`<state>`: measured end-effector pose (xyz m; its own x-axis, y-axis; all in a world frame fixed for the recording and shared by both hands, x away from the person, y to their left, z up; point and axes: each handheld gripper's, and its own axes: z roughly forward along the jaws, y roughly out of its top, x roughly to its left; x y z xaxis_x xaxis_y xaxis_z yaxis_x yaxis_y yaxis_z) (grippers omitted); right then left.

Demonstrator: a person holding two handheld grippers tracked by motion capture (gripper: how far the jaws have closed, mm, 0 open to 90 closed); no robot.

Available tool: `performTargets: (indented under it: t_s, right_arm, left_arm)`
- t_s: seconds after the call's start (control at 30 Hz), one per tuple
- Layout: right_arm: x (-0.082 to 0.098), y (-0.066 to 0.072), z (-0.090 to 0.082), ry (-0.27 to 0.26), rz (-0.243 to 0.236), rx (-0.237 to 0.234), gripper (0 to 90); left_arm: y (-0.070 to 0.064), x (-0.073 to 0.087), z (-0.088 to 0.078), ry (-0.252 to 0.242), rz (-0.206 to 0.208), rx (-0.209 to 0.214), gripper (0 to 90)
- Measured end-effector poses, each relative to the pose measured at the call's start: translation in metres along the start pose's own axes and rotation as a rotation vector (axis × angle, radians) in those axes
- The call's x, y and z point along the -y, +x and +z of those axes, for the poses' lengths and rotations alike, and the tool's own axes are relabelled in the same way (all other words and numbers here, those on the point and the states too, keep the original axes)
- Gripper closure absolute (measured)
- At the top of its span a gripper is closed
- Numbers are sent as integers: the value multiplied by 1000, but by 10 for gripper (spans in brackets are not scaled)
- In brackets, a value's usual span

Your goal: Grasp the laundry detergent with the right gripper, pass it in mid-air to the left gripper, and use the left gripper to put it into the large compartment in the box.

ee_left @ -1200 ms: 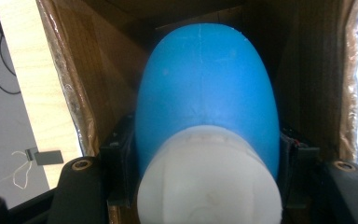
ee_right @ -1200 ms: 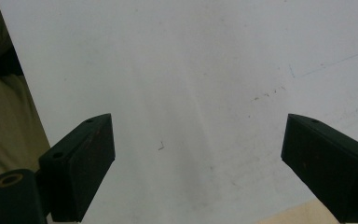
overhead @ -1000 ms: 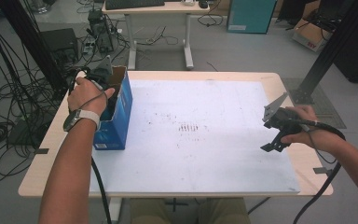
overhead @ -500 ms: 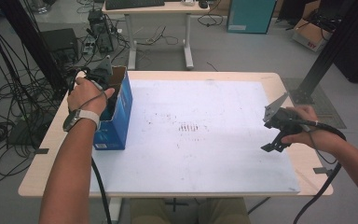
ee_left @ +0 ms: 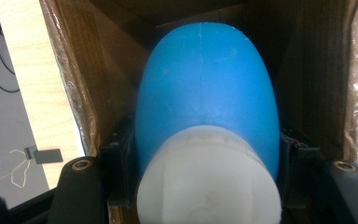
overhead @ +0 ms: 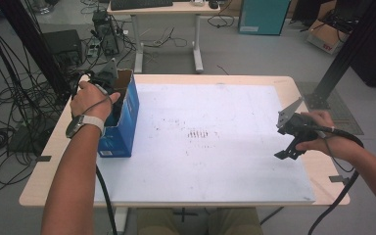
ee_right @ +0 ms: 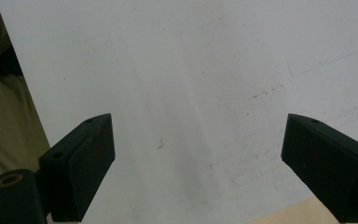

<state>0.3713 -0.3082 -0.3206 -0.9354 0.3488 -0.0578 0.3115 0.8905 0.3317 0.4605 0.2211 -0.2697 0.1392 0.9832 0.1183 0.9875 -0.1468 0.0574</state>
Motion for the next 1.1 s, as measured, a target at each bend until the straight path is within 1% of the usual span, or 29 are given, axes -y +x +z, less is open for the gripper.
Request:
performTargets:
  t_s: [0.4,0.53,0.57,0.7,0.8,0.87,0.9,1.1]
  right_arm:
    - [0,0,0,-2,5,-3,96]
    - [1,0,0,2,6,-4,96]
    - [1,0,0,-3,1,-3,96]
    - [1,0,0,-4,6,0,96]
    - [0,1,0,0,3,-4,96]
    - [1,1,-1,5,11,-5,96]
    - [1,0,0,-1,2,-3,96]
    - [1,1,1,-4,7,-2,96]
  left_arm:
    - [1,0,0,0,2,0,373]
    - [1,0,0,0,-2,2,373]
    - [1,0,0,1,-2,3,373]
    - [1,1,0,-2,-4,0,373]
    - [2,1,0,-1,-6,4,373]
    - [2,1,0,-4,-6,1,373]
    - [2,0,0,-1,-6,4,373]
    - [1,1,1,-8,-6,-1,373]
